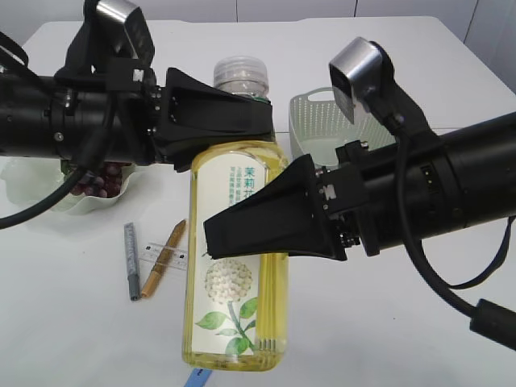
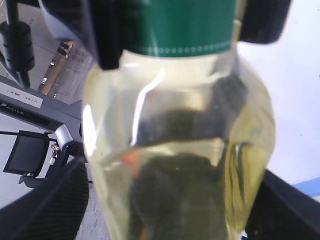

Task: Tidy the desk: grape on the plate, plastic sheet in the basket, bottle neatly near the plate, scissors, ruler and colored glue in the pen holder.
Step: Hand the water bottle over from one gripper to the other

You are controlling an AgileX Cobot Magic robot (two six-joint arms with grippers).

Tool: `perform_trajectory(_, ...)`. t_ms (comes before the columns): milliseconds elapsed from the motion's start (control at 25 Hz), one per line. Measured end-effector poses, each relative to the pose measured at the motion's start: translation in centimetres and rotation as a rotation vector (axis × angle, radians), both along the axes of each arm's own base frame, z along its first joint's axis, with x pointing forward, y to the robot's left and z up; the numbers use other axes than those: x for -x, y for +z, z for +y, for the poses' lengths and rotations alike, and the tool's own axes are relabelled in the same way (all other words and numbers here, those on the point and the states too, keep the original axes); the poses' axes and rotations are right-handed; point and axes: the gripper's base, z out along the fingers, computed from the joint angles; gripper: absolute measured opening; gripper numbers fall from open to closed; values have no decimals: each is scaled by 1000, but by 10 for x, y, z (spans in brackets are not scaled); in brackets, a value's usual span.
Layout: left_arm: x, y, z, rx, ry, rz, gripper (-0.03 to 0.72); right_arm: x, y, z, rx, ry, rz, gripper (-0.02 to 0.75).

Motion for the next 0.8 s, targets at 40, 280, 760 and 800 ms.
perform_trajectory(40, -1, 0, 1, 3, -1, 0, 275, 0, 0, 0, -2, -4, 1, 659)
perform_trajectory(280, -5, 0, 11, 2, 9, 11, 275, -2, 1, 0, -3, -12, -2, 659)
perform_trajectory(760, -4, -3, 11, -16, -5, 13, 275, 0, -1, -1, 21, -17, 56, 647)
perform_trajectory(800, -4, -3, 11, -18, -7, 13, 275, 0, -1, -1, 21, -19, 61, 647)
